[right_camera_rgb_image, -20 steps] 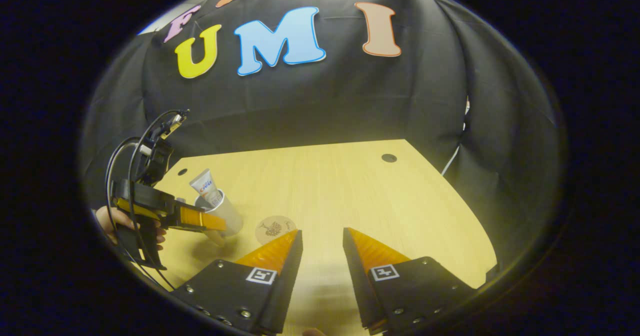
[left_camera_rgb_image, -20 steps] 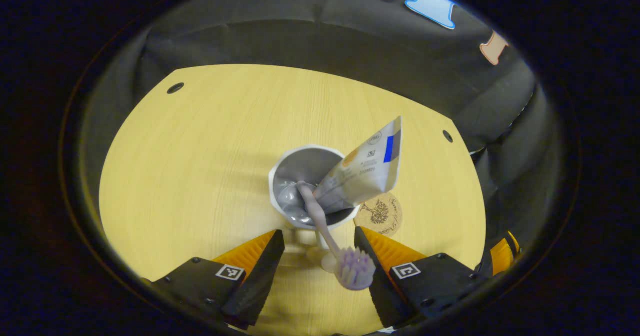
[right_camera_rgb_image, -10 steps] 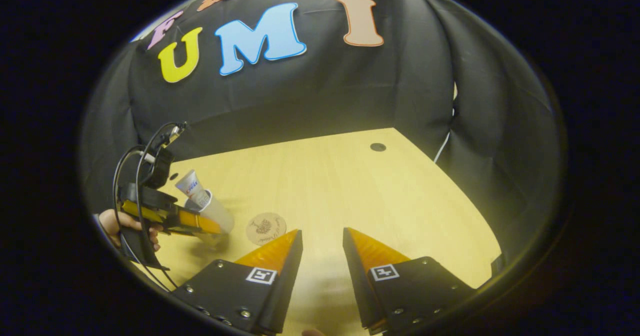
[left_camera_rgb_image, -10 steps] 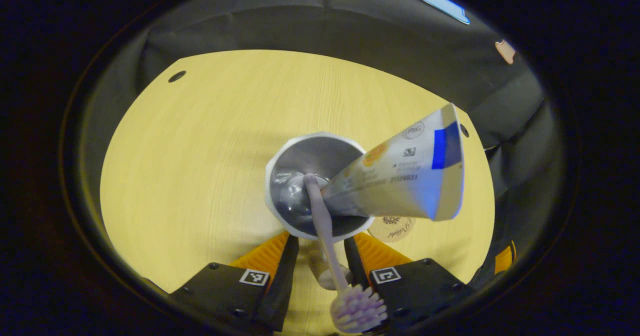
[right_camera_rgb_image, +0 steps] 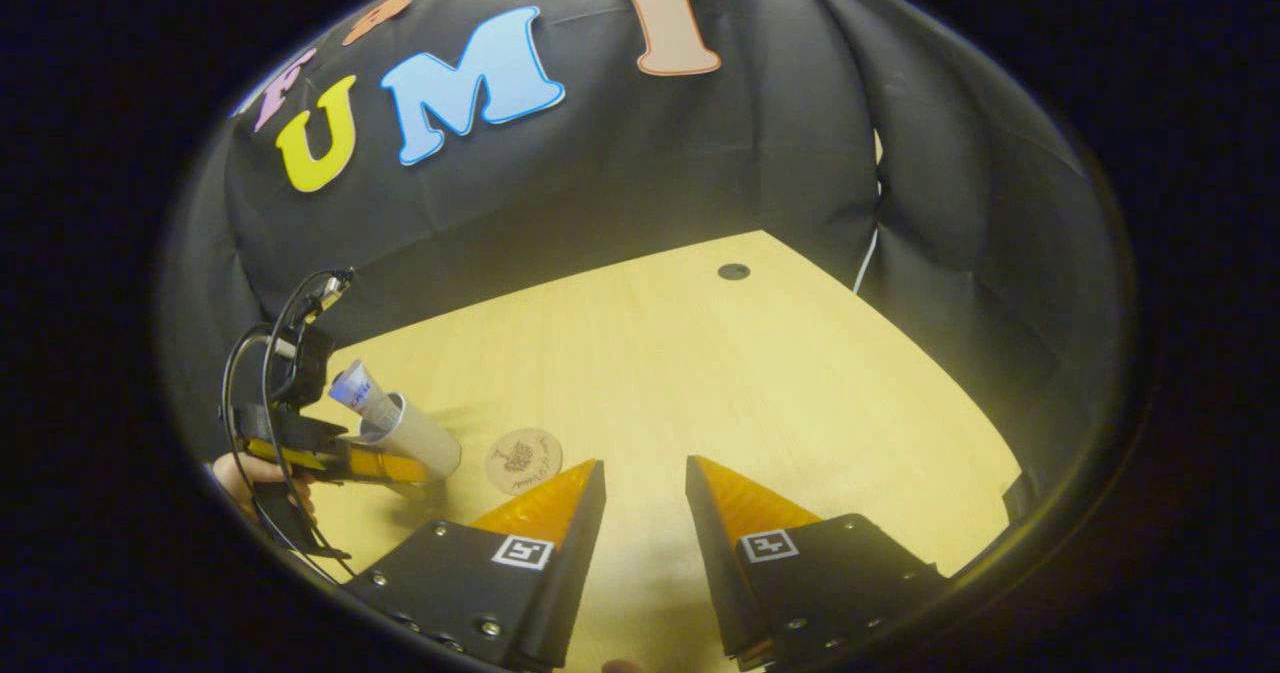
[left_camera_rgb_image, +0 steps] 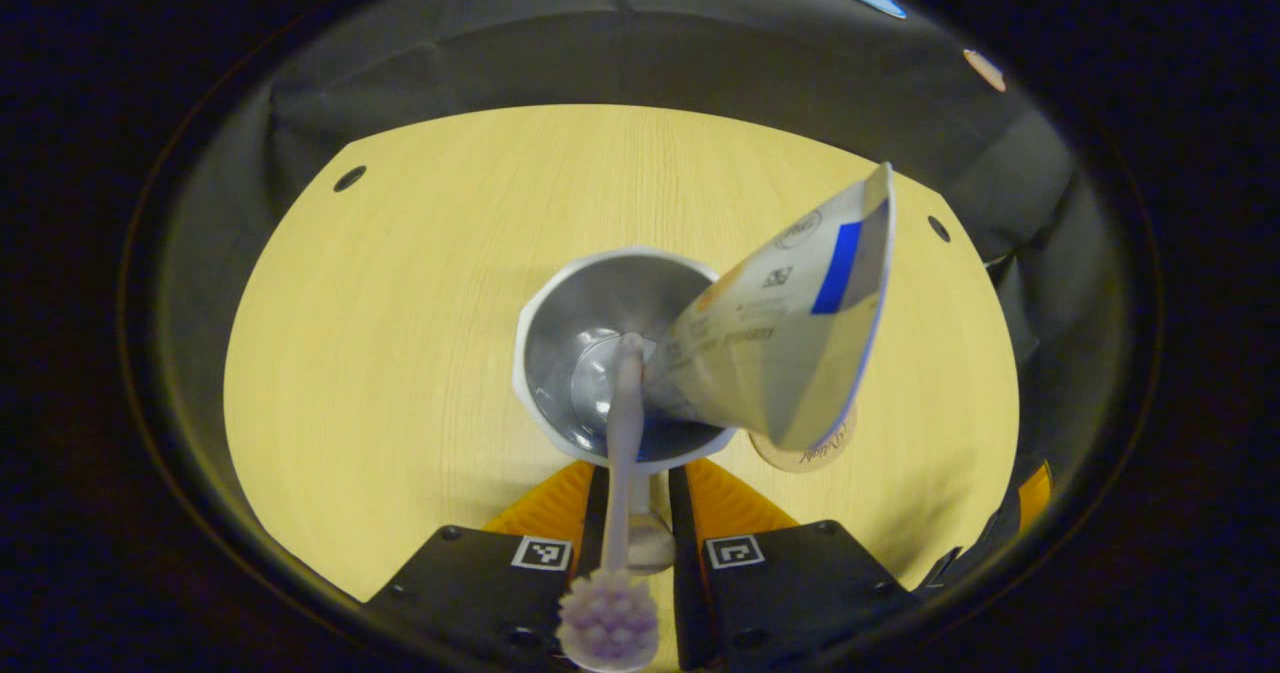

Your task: Put the toothbrush and toothpaste on the desktop into the cup, then pick up the cup and place it on the coaster on the desktop.

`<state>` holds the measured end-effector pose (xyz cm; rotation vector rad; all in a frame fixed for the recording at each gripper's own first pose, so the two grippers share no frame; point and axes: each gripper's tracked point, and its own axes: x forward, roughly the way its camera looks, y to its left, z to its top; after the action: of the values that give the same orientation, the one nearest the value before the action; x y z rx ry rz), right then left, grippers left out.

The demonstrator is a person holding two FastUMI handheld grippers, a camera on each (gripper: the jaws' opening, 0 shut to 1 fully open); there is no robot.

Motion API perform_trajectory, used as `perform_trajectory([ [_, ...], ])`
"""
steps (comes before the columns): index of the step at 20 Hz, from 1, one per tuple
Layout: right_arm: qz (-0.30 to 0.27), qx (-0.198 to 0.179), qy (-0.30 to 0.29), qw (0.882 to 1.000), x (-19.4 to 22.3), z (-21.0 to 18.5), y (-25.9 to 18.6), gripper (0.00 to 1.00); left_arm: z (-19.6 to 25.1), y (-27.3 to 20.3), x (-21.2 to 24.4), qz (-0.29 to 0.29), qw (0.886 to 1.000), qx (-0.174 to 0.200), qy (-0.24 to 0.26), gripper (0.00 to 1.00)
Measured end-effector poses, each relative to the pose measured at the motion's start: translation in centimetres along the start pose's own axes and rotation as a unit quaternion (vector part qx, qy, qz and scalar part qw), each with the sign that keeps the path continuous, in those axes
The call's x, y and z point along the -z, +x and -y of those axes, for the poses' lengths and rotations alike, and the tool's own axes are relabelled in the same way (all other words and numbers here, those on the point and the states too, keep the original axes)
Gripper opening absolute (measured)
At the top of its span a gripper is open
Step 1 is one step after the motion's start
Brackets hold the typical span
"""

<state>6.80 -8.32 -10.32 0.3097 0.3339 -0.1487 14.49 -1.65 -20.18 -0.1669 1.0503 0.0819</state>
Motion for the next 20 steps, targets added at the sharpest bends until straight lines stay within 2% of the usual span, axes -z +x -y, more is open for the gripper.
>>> perform_trajectory([
  [1, 0.0, 0.002, 0.004, 1.0, -0.1, 0.2, 0.0, 0.53, 0.0, -0.1, -0.1, 0.002, 1.0, -0.001, 0.004, 0.34],
  [2, 0.001, 0.004, 0.006, 1.0, -0.2, 0.4, 0.0, 0.49, 0.2, -0.1, 0.0, 0.003, 1.0, 0.0, 0.003, 0.34],
  [3, 0.003, 0.007, 0.005, 1.0, -0.3, 0.6, 0.0, 0.53, 0.3, -0.1, 0.0, 0.004, 1.0, 0.002, -0.001, 0.34],
  [7, 0.005, 0.016, -0.001, 1.0, -0.4, 1.4, -0.1, 0.53, 0.7, -0.6, -0.3, 0.016, 1.0, 0.005, -0.001, 0.34],
  [8, 0.003, 0.015, -0.001, 1.0, -0.4, 1.4, -0.1, 0.49, 0.8, -0.9, -0.5, 0.018, 1.0, 0.004, 0.003, 0.34],
  [9, 0.001, 0.014, -0.002, 1.0, -0.3, 1.5, -0.1, 0.49, 1.1, -1.1, -0.7, 0.021, 1.0, 0.005, 0.007, 0.34],
  [11, -0.001, 0.012, -0.003, 1.0, -0.2, 1.4, 0.0, 0.49, 2.3, -1.3, -0.6, 0.025, 1.0, 0.014, 0.012, 0.34],
  [12, -0.003, 0.009, -0.004, 1.0, -0.2, 1.3, 0.0, 0.53, 4.0, -1.8, -0.5, 0.026, 0.999, 0.024, 0.022, 0.34],
  [14, -0.004, 0.006, -0.007, 1.0, -0.2, 1.3, -0.1, 0.53, 5.9, -2.0, -0.7, 0.026, 0.998, 0.037, 0.033, 0.34],
  [15, -0.005, 0.005, -0.007, 1.0, -0.2, 1.4, -0.1, 0.49, 6.9, -2.0, -0.6, 0.025, 0.998, 0.043, 0.039, 0.34],
  [16, -0.005, 0.005, -0.008, 1.0, -0.2, 1.4, 0.0, 0.53, 7.7, -1.9, -0.6, 0.024, 0.998, 0.047, 0.045, 0.34],
  [20, -0.006, 0.01, -0.005, 1.0, -0.2, 1.6, 0.0, 0.53, 10.2, -1.5, -0.3, 0.019, 0.996, 0.051, 0.07, 0.34],
])
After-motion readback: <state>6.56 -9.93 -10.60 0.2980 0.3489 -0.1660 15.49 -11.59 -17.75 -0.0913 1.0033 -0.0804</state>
